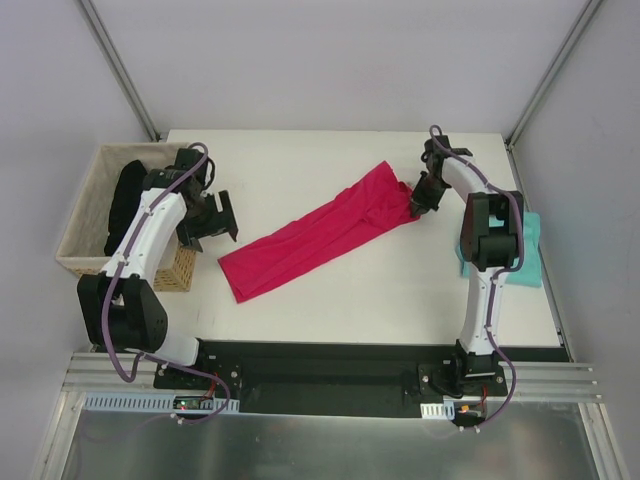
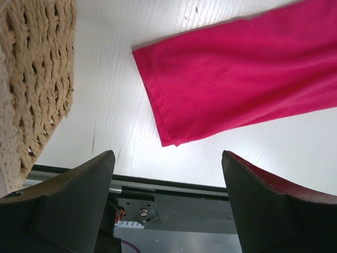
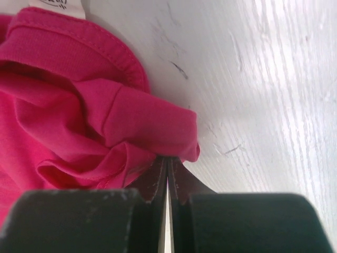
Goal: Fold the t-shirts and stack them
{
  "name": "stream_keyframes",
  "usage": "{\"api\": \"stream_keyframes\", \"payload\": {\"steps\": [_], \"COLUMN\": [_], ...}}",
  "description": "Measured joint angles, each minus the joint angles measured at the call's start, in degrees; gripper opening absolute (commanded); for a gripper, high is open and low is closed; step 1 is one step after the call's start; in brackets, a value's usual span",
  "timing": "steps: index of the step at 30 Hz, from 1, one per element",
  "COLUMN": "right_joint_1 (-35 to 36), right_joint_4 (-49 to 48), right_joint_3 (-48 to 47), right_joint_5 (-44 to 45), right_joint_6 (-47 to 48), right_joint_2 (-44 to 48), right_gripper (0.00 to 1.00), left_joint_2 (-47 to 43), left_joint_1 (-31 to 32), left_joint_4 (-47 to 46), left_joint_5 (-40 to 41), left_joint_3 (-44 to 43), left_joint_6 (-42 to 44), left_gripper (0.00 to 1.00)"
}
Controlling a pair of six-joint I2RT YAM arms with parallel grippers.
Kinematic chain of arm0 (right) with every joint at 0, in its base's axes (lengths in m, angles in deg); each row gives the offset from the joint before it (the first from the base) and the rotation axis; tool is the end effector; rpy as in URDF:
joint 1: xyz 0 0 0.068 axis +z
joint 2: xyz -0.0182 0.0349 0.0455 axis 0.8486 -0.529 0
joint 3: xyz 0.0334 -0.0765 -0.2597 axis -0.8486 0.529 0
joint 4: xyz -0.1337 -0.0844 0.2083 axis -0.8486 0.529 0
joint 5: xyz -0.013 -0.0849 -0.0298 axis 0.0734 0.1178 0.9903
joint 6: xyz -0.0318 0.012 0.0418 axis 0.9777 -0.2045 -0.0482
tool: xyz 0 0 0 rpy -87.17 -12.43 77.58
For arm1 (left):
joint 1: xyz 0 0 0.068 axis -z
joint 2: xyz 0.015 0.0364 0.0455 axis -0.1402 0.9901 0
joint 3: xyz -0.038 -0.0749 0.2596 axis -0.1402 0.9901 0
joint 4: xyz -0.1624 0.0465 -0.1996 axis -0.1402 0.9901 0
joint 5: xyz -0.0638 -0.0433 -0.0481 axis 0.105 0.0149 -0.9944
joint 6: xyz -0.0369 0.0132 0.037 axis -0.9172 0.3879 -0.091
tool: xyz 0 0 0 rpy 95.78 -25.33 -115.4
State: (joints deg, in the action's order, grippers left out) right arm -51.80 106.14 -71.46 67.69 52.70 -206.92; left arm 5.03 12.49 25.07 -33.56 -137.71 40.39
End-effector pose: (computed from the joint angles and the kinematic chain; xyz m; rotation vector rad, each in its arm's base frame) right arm 0.4626 0.0520 0.1724 0.2618 2.7837 0.1509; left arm 0.2891 -0.0241 0.2979 -0.3825 2.7155 -0.1904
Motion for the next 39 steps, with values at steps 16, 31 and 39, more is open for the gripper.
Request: {"api": "stream_keyframes", "payload": {"steps": [16,31,39], "right_joint_1": [-0.1,-0.3,0.6], "right_joint_4": [-2.5,-6.5,-4.5], "right_joint_3": [-15.0,-18.6,-14.9], "right_joint_5": [-3.1,-10.6,-5.0], "right_joint_6": [6.9,12.1,15.0], "right_joint_2": [-8.6,-12.0,-4.8], "right_gripper": [0.01,0.19,0.46], "left_joint_2": [-3.0,-6.0,-7.9], "left_joint_1": [0.0,0.0,0.0], "left_joint_4": [4.2,6.4,3.6], "left_joint_5": [0.3,0.9,0.4], "left_joint_3": [-1.0,-1.0,3.5], "left_joint_6": [-0.7,-2.2,-2.1], "left_gripper": [0.83,0.84,0.86]}}
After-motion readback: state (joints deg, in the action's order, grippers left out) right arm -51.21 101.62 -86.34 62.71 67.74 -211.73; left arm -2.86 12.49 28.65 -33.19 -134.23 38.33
